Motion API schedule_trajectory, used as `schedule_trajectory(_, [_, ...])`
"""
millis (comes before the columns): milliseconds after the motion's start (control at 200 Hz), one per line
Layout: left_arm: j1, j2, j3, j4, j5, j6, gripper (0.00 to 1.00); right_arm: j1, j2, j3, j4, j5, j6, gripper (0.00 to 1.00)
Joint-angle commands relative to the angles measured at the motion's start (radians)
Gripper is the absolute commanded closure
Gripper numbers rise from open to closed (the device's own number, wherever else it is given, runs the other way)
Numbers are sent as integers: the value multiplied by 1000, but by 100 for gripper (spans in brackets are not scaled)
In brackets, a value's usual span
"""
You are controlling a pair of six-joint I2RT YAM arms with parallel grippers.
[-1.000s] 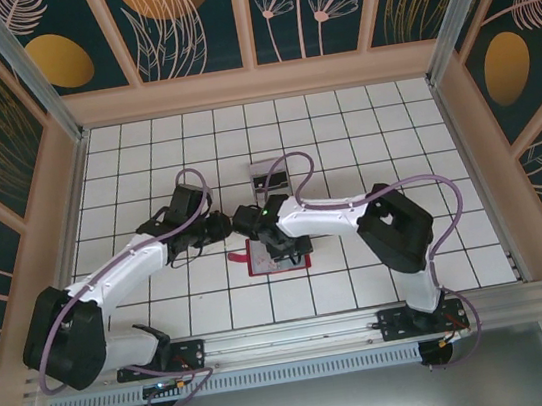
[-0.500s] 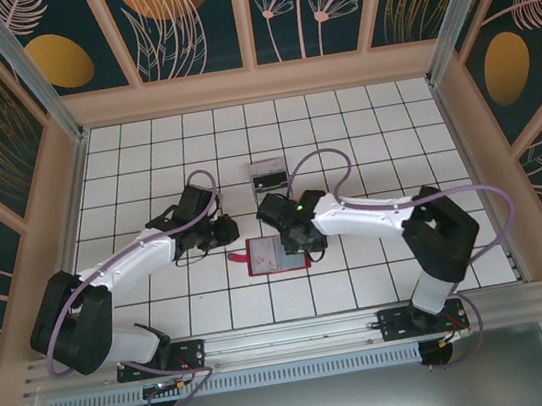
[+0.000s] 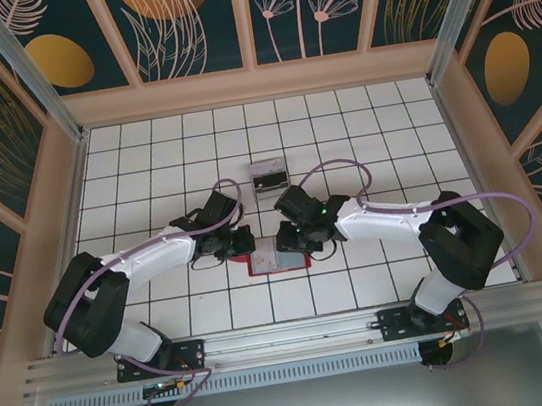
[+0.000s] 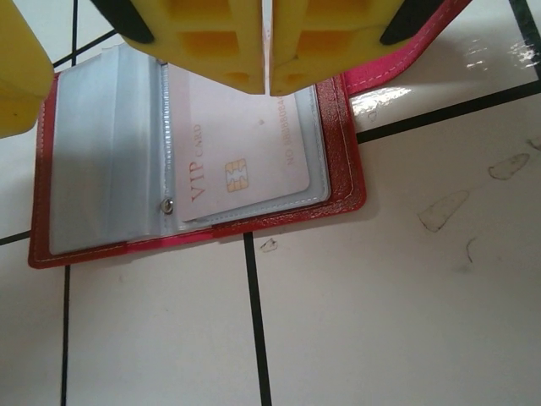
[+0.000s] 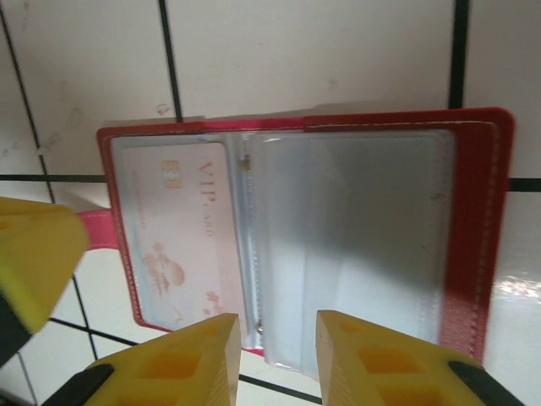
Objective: Take the credit cards out of the card holder
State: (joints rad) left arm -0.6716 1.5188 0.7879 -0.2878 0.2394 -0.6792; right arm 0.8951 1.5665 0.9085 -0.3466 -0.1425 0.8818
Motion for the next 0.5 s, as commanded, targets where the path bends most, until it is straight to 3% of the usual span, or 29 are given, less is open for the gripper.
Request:
schedule_trajectory(0, [-8,20,22,7,0,-16,90,-8,-12,-10,73,-39,20,71])
schedule_trajectory(495, [-11,75,11,18,13,0,97,-8,62,8,108,-60,15,73])
